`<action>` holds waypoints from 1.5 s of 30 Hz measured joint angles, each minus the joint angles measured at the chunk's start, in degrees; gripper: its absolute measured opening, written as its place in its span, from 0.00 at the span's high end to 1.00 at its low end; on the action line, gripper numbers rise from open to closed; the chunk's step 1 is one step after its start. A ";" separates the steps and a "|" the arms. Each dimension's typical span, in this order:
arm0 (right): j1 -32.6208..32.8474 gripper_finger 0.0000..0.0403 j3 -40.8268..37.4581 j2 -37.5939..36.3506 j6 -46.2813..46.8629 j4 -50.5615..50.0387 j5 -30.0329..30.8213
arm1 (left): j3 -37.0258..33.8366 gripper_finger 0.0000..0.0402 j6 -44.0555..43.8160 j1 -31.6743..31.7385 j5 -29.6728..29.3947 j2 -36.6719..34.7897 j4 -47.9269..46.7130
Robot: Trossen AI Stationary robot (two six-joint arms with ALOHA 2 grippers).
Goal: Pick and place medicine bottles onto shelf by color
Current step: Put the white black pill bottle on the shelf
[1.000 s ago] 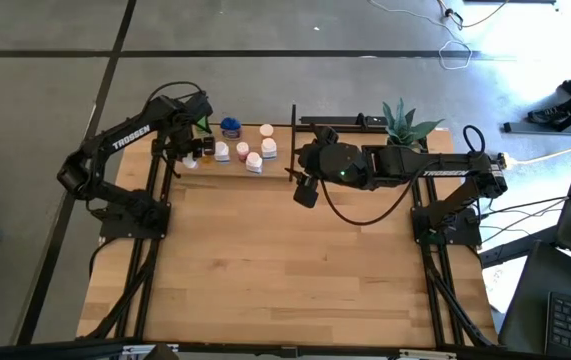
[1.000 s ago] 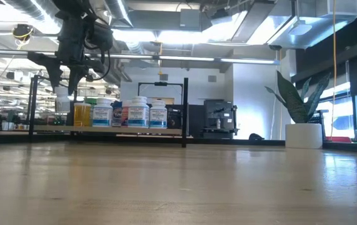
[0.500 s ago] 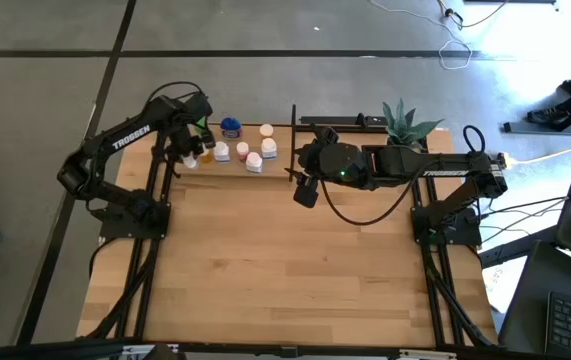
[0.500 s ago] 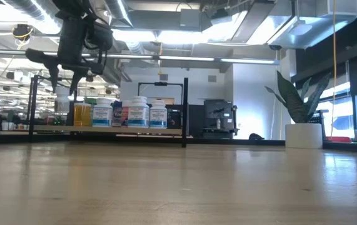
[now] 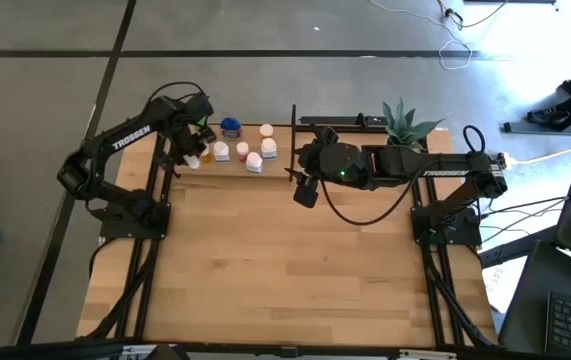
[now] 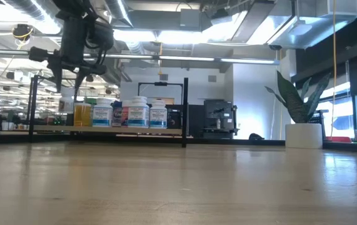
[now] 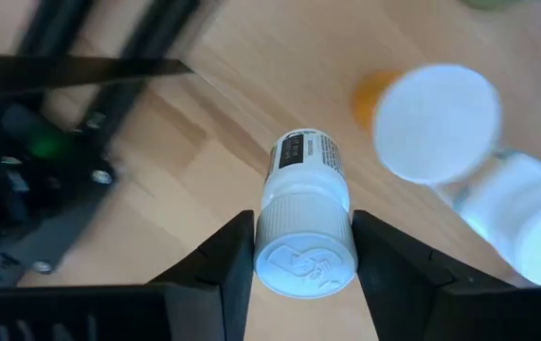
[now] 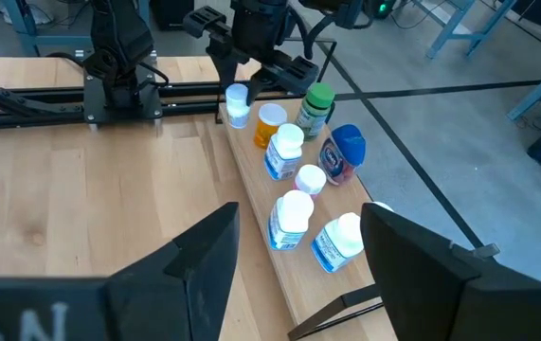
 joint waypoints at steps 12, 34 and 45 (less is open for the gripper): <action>0.01 0.45 0.02 0.00 0.00 0.00 -0.02 | -0.35 0.62 0.45 3.03 5.10 -0.02 1.05; 0.00 0.45 0.07 -0.02 0.01 0.00 -0.33 | -6.51 0.62 0.67 8.57 5.99 -0.02 7.58; 0.01 0.45 0.07 -0.02 0.00 0.00 -0.35 | -6.56 0.62 2.18 10.26 6.66 -0.02 9.03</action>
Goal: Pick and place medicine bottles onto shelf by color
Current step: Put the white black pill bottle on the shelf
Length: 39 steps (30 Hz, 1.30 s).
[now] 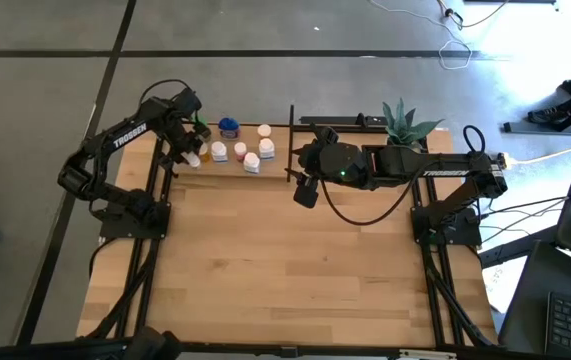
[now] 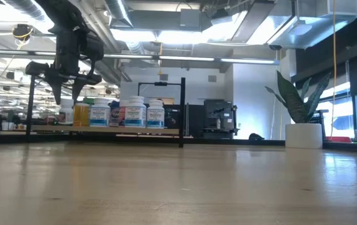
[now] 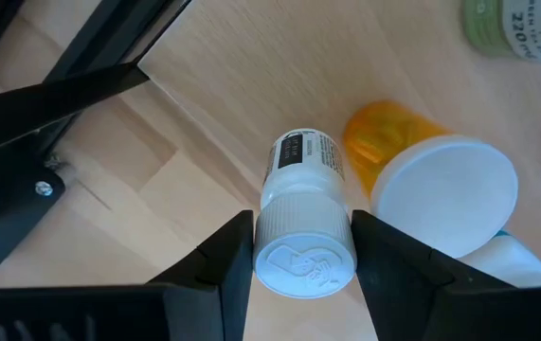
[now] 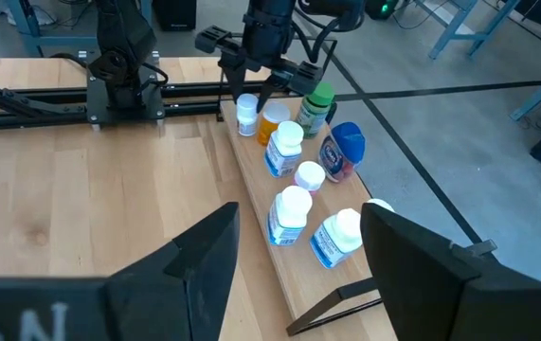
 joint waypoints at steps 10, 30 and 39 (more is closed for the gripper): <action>0.00 0.45 0.00 0.00 0.00 0.00 -0.01 | 0.00 0.62 -0.03 0.00 2.97 0.00 -1.42; 0.00 0.45 0.00 -0.02 0.00 0.00 -0.04 | 0.00 0.62 -0.65 0.00 -3.46 0.02 -2.65; -0.02 0.45 0.00 -0.02 0.00 0.00 -0.03 | 0.00 0.62 -0.66 0.00 -5.25 0.02 -1.65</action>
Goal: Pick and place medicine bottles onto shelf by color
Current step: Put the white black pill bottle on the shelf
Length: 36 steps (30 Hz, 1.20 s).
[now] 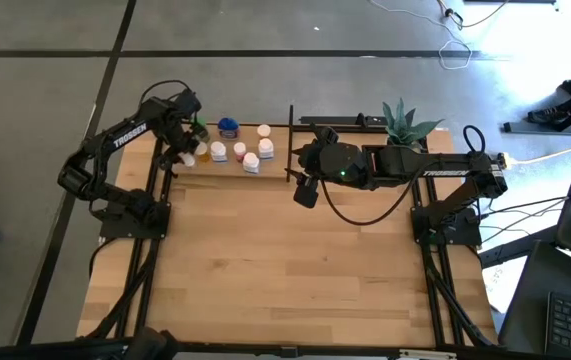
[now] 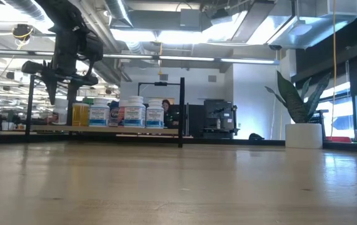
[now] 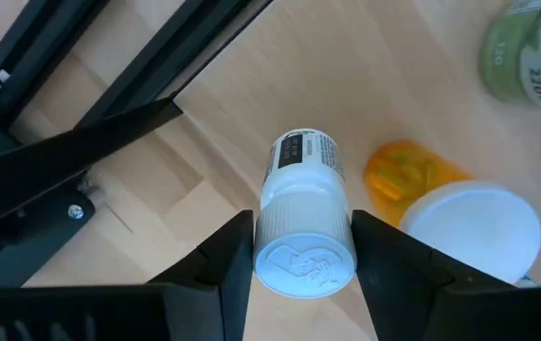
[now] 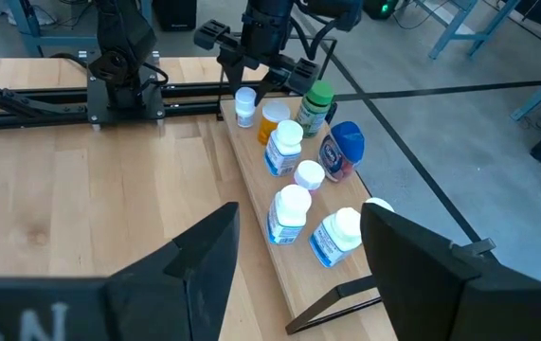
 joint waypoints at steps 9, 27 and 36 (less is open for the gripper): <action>0.02 0.45 0.00 0.00 0.00 -0.02 -0.02 | 0.00 0.62 0.52 -0.02 0.15 0.00 0.14; 0.02 0.45 -0.01 0.00 0.00 -0.01 -0.02 | 0.00 0.62 0.32 -2.03 2.17 0.00 1.84; 0.02 0.45 -0.02 0.00 0.00 0.00 0.00 | 0.00 0.62 -1.39 -2.08 1.92 0.00 0.91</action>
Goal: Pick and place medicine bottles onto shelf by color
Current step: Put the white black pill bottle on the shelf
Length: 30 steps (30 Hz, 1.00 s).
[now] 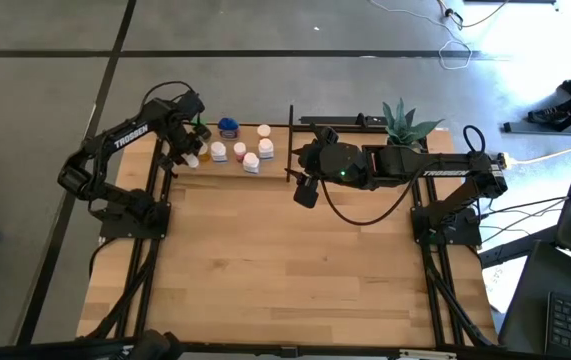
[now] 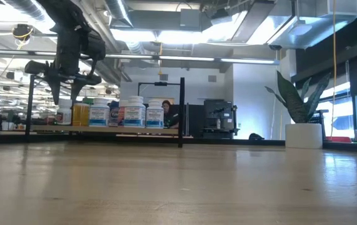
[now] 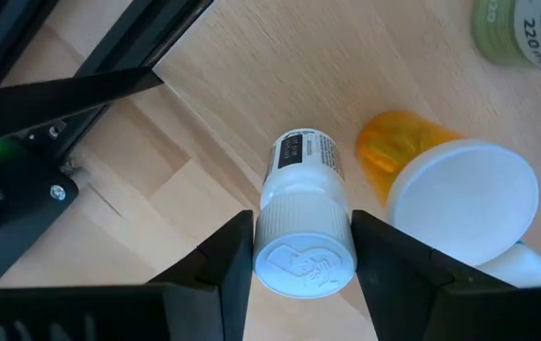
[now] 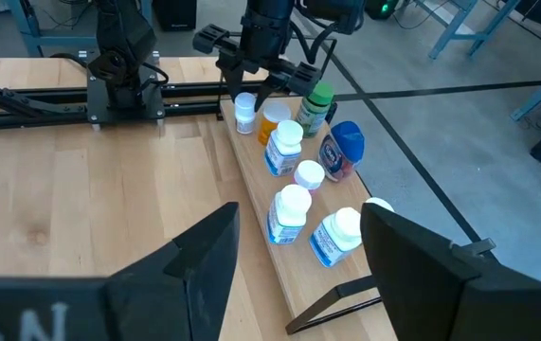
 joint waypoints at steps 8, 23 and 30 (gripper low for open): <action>0.00 0.45 0.00 0.00 0.00 -0.02 -0.02 | 0.00 0.62 -1.45 0.00 -0.03 0.00 -0.38; 0.00 0.45 0.00 0.00 0.00 -0.02 -0.02 | 0.00 0.62 -4.63 0.07 -0.08 0.00 -0.47; -0.01 0.45 -0.01 0.00 0.00 -0.01 -0.02 | 0.00 0.62 -7.24 0.07 0.31 0.00 -0.52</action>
